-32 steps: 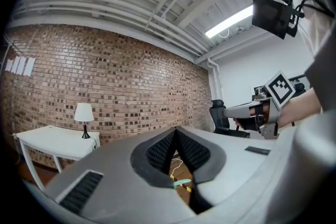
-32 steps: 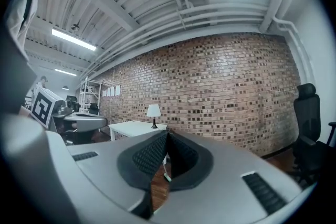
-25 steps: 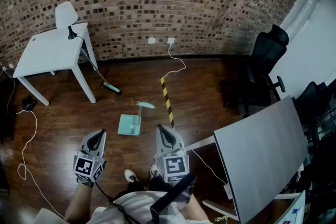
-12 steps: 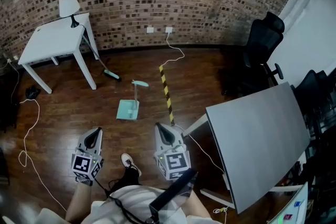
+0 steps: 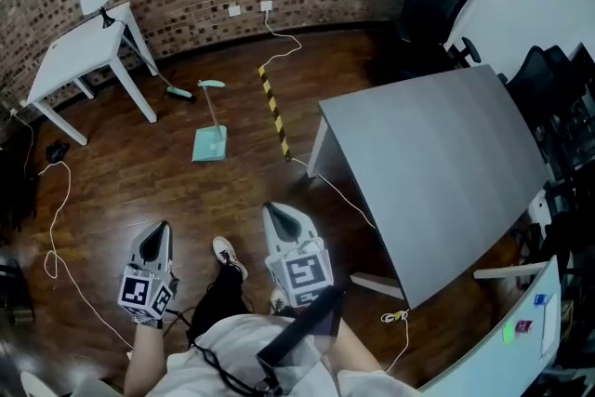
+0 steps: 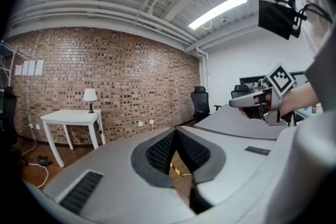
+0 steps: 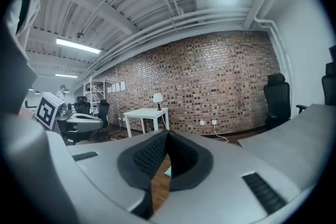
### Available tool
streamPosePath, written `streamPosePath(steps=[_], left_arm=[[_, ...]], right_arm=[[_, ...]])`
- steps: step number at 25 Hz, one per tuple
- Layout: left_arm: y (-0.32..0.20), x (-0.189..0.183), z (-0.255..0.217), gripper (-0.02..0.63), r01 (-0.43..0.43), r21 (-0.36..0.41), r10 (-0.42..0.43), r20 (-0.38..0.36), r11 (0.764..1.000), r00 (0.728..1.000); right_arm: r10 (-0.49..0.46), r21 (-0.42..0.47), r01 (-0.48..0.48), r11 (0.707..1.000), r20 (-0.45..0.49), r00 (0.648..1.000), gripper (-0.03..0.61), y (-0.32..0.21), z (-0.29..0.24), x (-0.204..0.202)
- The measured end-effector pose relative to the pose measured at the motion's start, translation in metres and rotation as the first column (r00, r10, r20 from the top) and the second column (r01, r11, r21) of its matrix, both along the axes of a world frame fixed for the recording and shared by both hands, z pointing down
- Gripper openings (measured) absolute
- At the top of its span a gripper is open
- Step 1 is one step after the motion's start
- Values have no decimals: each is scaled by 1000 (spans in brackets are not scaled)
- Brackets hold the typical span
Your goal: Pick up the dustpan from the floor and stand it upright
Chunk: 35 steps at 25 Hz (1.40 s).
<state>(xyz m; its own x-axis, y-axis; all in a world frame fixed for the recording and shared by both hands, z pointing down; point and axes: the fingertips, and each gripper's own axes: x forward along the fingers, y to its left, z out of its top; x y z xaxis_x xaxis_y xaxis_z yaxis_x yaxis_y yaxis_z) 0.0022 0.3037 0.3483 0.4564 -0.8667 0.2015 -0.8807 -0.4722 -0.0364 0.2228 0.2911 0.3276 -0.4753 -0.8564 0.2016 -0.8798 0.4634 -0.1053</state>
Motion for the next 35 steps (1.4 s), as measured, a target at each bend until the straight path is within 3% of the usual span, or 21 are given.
streamPosePath(steps=[4,7,12,17,22,35], left_arm=[[34,22,-7,3,-34,-12,34,-7,999,999],[50,26,-20,3,-51,20,51,-2,999,999],[64,4,-47,3,-40,96,35,56,995,998],[71,-24,-55,3,-10,124,8,17,992,1000],[67,-27,-64,3,-33,144,32,5,989,999],[64,-39,-61,3,-41,135,44,-20,990,999]], right_arm=[[50,-24,-49,999,54,997,-21,38,8,21],[56,22,-57,998,60,997,-21,46,-1,24],[12,111,-17,994,39,999,-21,56,-42,-4],[-21,156,17,988,23,1000,-21,59,-51,-40],[-37,117,37,992,-1,999,-21,60,-54,-55],[-44,133,49,990,-45,998,-21,57,-52,-74]])
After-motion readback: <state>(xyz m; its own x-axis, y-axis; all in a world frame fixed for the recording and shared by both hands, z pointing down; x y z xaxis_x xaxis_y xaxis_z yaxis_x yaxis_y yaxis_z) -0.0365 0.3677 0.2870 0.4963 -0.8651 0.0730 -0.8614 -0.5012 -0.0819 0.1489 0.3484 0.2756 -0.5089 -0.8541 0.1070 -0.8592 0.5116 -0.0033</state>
